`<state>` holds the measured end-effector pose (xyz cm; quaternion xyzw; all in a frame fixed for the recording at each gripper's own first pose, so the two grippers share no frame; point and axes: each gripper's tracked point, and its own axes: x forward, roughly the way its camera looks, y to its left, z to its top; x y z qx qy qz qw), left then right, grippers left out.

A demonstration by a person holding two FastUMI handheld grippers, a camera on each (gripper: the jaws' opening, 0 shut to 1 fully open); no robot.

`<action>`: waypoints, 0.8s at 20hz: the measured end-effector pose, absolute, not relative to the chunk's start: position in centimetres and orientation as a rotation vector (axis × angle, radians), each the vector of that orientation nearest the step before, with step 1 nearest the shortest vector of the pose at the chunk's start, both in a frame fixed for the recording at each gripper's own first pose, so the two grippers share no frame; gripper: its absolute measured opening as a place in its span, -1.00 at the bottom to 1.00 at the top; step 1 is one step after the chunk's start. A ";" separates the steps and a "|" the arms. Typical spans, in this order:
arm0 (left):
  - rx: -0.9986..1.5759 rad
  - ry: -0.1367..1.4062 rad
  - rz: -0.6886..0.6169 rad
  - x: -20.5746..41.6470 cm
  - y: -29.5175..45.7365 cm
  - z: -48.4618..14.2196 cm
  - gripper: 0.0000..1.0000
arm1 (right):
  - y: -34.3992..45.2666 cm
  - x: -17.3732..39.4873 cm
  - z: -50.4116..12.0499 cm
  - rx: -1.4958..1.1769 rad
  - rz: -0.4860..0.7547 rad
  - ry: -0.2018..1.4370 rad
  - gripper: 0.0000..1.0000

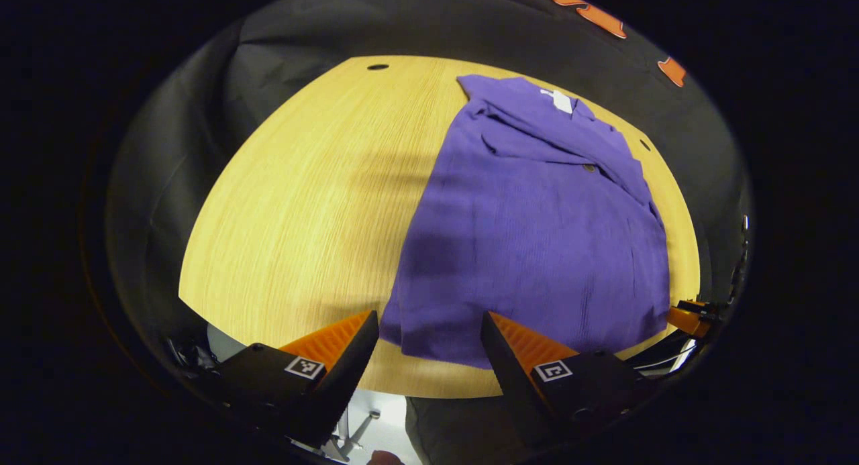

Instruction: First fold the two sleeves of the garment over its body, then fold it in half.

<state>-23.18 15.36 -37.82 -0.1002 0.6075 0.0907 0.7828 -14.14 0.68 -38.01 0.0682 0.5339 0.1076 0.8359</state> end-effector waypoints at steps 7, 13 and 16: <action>-0.162 1.428 0.165 -24.3 16.0 -39.9 0.94 | 0.3 -15.8 -40.1 0.117 0.208 1.230 0.92; -0.107 1.529 0.123 -24.2 16.5 -40.4 0.92 | 0.8 -16.5 -40.5 0.017 0.213 1.300 0.94; -0.096 1.590 0.109 -24.4 16.3 -40.5 0.94 | 1.2 -16.7 -40.6 -0.012 0.215 1.321 0.91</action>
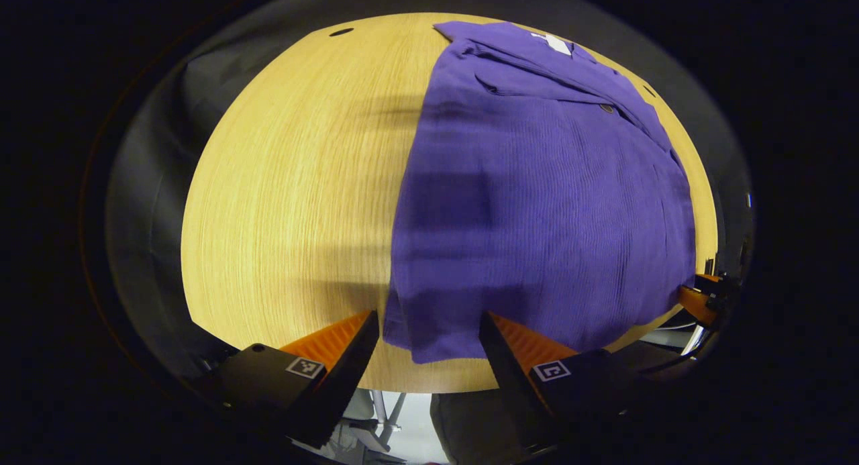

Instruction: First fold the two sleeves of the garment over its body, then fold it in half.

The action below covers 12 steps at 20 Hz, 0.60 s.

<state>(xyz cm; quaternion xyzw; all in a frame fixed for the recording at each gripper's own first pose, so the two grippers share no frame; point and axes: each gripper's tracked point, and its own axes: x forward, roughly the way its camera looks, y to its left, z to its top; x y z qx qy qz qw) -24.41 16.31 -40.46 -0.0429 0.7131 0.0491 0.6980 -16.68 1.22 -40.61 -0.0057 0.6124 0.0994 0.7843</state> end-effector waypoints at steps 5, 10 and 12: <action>-0.122 1.685 0.099 -23.7 15.5 -40.8 0.73 | 2.0 -17.2 -40.6 0.012 0.224 1.360 0.38; -0.160 1.703 0.069 -22.2 13.2 -41.8 -0.45 | 3.2 -17.1 -40.4 0.044 0.234 1.363 -0.42; -0.163 1.712 0.036 -21.8 12.9 -41.6 -0.72 | 3.3 -16.9 -40.6 0.073 0.228 1.368 -0.63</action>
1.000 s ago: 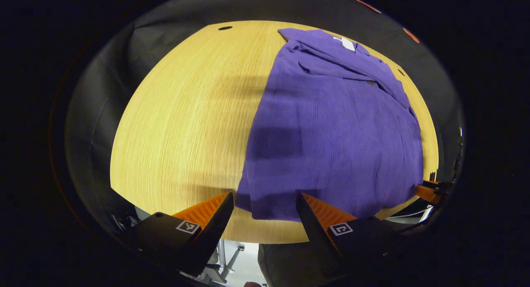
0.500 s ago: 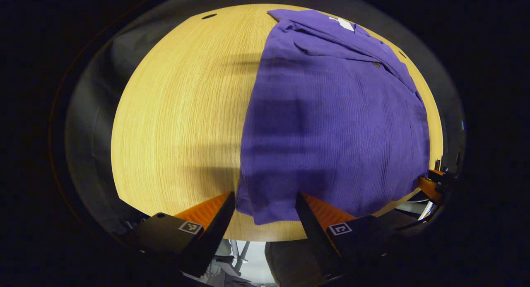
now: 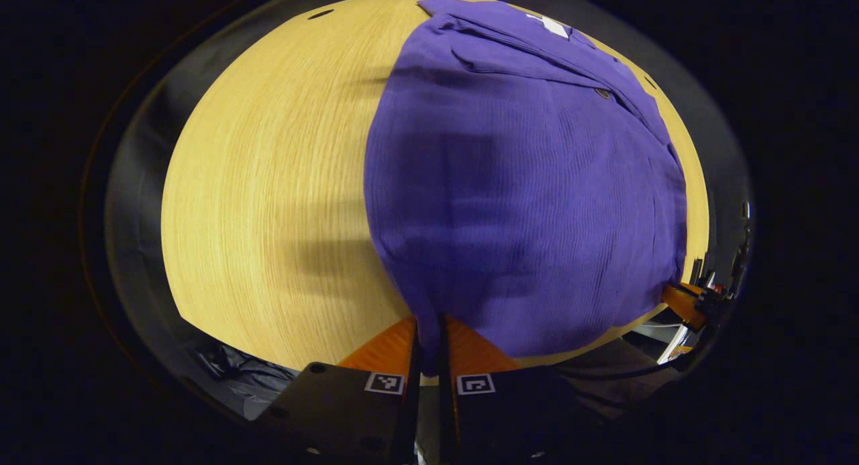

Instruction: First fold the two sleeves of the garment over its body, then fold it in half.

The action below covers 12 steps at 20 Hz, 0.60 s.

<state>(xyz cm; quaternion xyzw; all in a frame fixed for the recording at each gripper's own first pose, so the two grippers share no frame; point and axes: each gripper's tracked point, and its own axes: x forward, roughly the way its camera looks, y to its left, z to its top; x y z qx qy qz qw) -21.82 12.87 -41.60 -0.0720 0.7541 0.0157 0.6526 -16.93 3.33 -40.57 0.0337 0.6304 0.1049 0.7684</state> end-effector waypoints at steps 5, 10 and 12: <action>-0.229 1.742 0.018 -21.5 12.9 -41.6 -0.85 | 3.5 -16.3 -40.3 0.183 0.201 1.384 -0.86; -0.167 1.706 -0.036 -20.1 12.9 -39.2 -0.90 | 4.8 -14.3 -37.8 0.278 0.229 1.348 -0.92; -0.170 1.665 -0.058 -18.2 12.7 -37.5 -0.91 | 5.0 -12.9 -36.1 0.318 0.239 1.317 -0.92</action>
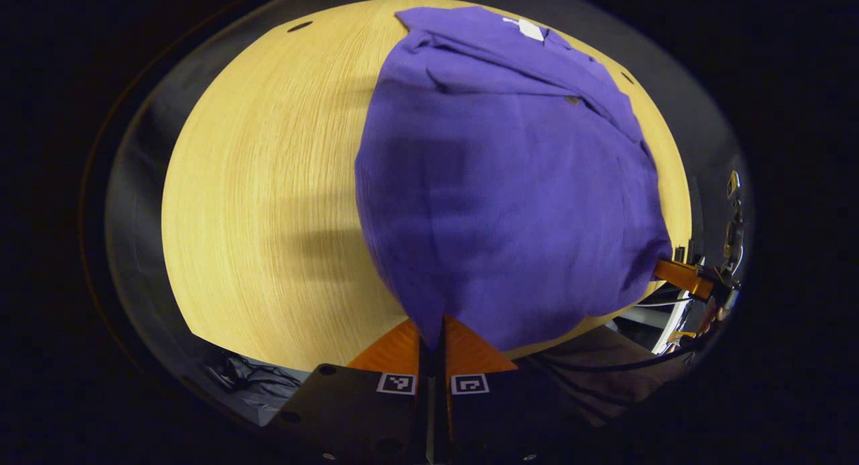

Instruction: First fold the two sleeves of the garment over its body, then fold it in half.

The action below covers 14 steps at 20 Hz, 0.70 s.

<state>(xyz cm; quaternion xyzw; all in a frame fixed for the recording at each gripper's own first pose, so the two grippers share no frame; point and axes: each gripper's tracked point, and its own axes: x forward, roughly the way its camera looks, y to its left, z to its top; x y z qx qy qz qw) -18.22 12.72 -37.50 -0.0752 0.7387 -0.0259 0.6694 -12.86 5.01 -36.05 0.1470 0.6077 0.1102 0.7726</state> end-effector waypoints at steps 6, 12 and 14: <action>-0.157 1.526 -0.109 -12.4 13.0 -32.3 -0.91 | 4.9 -8.8 -31.3 0.339 0.283 1.230 -0.92; -0.096 1.428 -0.161 -6.2 13.0 -28.8 -0.91 | 4.9 -4.9 -26.5 0.348 0.332 1.160 -0.92; -0.080 1.399 -0.170 -4.0 13.0 -27.8 -0.91 | 4.5 -3.4 -25.1 0.347 0.341 1.141 -0.92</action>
